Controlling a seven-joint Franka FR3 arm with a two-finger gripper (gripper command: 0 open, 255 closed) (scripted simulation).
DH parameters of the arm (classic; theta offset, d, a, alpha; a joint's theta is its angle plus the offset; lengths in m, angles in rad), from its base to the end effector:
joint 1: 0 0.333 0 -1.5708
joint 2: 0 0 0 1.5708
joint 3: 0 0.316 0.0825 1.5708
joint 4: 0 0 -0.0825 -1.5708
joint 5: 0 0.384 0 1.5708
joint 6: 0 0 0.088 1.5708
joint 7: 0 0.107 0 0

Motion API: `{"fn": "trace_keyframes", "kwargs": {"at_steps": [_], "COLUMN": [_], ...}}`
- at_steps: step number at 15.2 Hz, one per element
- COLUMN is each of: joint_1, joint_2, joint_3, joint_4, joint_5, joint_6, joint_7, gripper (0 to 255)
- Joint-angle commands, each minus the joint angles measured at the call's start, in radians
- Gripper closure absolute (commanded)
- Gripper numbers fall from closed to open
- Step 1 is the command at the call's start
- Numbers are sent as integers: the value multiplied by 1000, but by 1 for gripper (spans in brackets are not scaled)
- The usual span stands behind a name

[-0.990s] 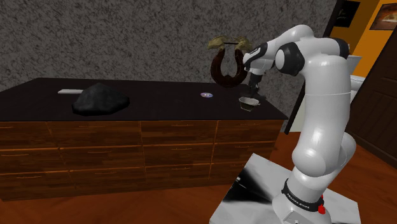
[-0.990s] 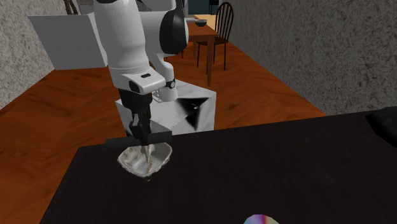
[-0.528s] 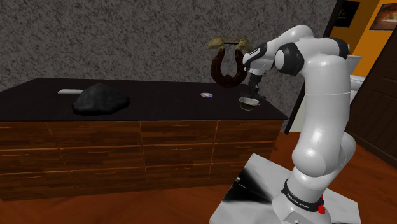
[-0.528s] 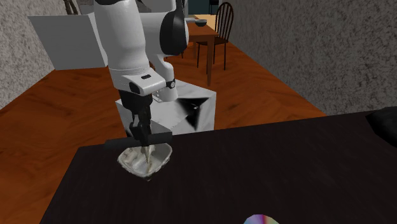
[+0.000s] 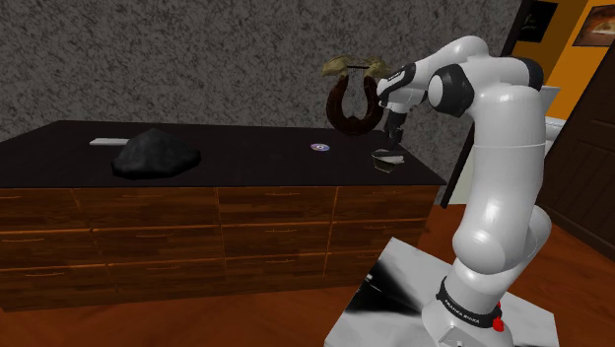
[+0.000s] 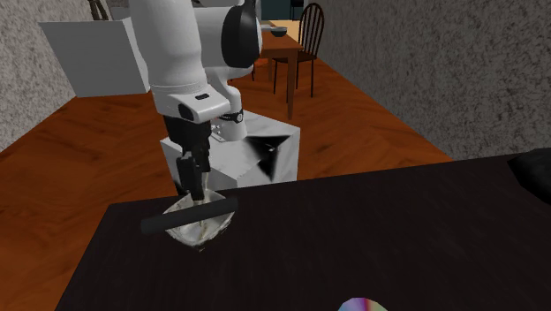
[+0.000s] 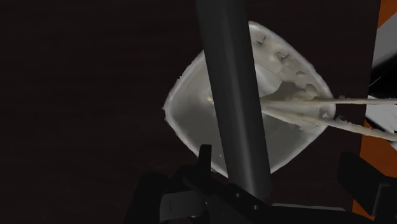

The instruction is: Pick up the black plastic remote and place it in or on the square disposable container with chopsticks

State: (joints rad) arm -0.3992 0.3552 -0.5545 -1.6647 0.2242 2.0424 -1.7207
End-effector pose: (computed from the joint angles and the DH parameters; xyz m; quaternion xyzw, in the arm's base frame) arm 0.4193 -0.5049 0.4331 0.9372 0.3463 0.0192 0.0365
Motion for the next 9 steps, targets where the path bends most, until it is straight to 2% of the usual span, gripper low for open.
{"fn": "trace_keyframes", "kwargs": {"at_steps": [1, 2, 9], "joint_1": [-1, 0, 0], "joint_2": [-18, -26, -26], "joint_3": [-7, -9, -9], "joint_4": [38, 54, 54], "joint_5": [-13, -18, -18], "joint_6": [-54, -77, -77], "joint_7": [6, 9, 9], "gripper": [0, 0, 0]}}
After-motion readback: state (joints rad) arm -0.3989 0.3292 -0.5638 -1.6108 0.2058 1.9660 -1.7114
